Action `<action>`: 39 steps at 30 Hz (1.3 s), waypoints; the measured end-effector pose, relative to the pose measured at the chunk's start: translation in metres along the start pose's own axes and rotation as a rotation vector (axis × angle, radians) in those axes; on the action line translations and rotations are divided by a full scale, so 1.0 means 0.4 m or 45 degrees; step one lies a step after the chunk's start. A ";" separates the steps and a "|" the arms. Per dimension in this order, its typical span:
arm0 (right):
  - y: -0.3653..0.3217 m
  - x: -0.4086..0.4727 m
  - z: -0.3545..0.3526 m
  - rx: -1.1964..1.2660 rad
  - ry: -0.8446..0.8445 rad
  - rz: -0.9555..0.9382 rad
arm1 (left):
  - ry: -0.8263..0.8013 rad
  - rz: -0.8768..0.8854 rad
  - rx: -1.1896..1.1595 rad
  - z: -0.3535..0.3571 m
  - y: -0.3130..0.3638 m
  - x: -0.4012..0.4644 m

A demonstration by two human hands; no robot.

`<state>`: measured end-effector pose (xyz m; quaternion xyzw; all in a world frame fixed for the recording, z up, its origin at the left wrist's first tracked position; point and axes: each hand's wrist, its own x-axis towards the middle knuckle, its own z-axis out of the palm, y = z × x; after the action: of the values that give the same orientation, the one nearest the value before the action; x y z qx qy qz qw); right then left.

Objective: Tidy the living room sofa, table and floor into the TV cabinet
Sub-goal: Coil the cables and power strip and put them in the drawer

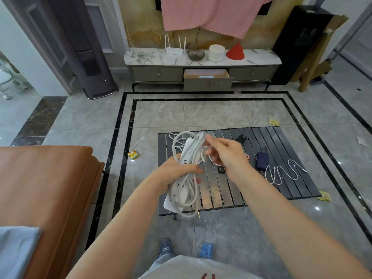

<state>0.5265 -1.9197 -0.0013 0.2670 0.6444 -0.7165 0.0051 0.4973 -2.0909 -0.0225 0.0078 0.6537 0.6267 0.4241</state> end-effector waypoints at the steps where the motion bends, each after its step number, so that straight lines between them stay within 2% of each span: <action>1: 0.008 0.009 -0.007 -0.033 0.081 -0.079 | -0.021 0.003 -0.026 0.001 0.004 -0.002; 3: 0.020 0.028 -0.022 -0.068 0.209 -0.143 | -0.051 0.023 -0.075 0.001 0.010 -0.006; 4: 0.031 0.040 -0.027 -0.077 0.189 -0.137 | -0.054 0.030 -0.088 -0.001 0.014 -0.009; 7: 0.076 0.076 -0.026 -0.238 -0.082 -0.045 | -0.098 0.046 -0.069 -0.003 0.020 -0.016; 10: 0.095 0.074 -0.001 -0.377 -0.326 -0.076 | -0.171 0.056 -0.050 0.000 0.023 -0.029; 13: 0.098 0.056 0.032 -0.437 -0.444 -0.039 | -0.236 0.060 -0.104 0.000 0.023 -0.039; 18: 0.116 0.043 0.041 -0.599 -0.361 0.007 | -0.278 0.164 -0.163 -0.017 0.025 -0.064; 24: 0.153 0.033 -0.010 -0.456 -0.168 -0.068 | -0.107 0.248 -0.560 -0.040 0.004 -0.053; 29: 0.125 0.014 -0.031 -0.215 0.000 -0.223 | 0.278 0.177 -0.460 -0.039 -0.002 -0.010; 31: 0.107 0.001 -0.023 -0.182 0.003 -0.282 | 0.378 0.139 -0.441 -0.028 -0.007 0.009; 34: 0.078 -0.039 -0.002 -0.329 -0.095 -0.377 | 0.447 0.134 -0.461 -0.014 -0.012 0.028; 39: 0.094 -0.084 0.025 -0.783 -0.213 -0.629 | 0.452 0.174 -0.470 0.010 0.000 0.027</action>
<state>0.5647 -1.9467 -0.0226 0.0309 0.8710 -0.4890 -0.0353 0.4928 -2.0819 -0.0278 -0.1356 0.5903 0.7541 0.2538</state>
